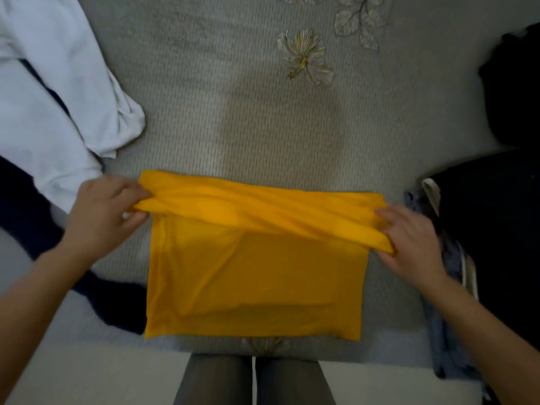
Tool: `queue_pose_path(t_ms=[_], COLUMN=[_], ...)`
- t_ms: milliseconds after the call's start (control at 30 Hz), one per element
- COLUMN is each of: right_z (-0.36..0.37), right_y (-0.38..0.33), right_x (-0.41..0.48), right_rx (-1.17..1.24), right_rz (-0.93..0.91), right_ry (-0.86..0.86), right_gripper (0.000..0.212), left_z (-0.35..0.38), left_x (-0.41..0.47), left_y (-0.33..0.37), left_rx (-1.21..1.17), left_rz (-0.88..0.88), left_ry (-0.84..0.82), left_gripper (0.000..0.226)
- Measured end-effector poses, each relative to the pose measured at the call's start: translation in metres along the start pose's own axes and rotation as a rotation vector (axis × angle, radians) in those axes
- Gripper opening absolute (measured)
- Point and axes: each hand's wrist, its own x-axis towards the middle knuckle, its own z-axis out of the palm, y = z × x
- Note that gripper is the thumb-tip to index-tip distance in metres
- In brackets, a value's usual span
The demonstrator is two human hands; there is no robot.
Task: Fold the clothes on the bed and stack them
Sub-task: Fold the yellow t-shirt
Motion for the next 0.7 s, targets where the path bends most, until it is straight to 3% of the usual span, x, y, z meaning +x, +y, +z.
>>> queue_pose_path(t_ms=[100,200,267,333,467,567,700], right_z=[0.018,0.051,0.064,0.068,0.073,0.076,0.060], right_y=[-0.032,-0.053,-0.064,-0.079,-0.096,-0.095,-0.091], right_x=[-0.054,-0.097,-0.113,-0.116,-0.095,-0.072,-0.056], right_rx=[-0.080,-0.179,-0.172,-0.026,0.413,0.777,0.873], right_rz=[-0.063,0.004,0.089,0.278,0.909,1.292,1.398], right_ry=[-0.116,-0.423,-0.517,-0.425,-0.126,-0.085,-0.091], right_gripper=[0.024,0.040,0.048,0.061,0.057,0.075,0.055], left_z=[0.017,0.045,0.064,0.073,0.080,0.089,0.095], left_x=[-0.061,-0.112,-0.138,-0.151,-0.144,-0.134,-0.124], left_y=[0.021,0.051,0.069,0.081,0.097,0.110,0.122], left_rx=[0.048,0.149,0.185,0.191,0.209,0.145,0.164], left_rz=[-0.012,-0.067,-0.070,-0.135,-0.268,-0.241,-0.235], left_ry=[-0.015,-0.141,-0.234,-0.263,-0.171,-0.236,-0.524], left_gripper=[0.023,0.030,0.033,0.036,0.038,0.043,0.042])
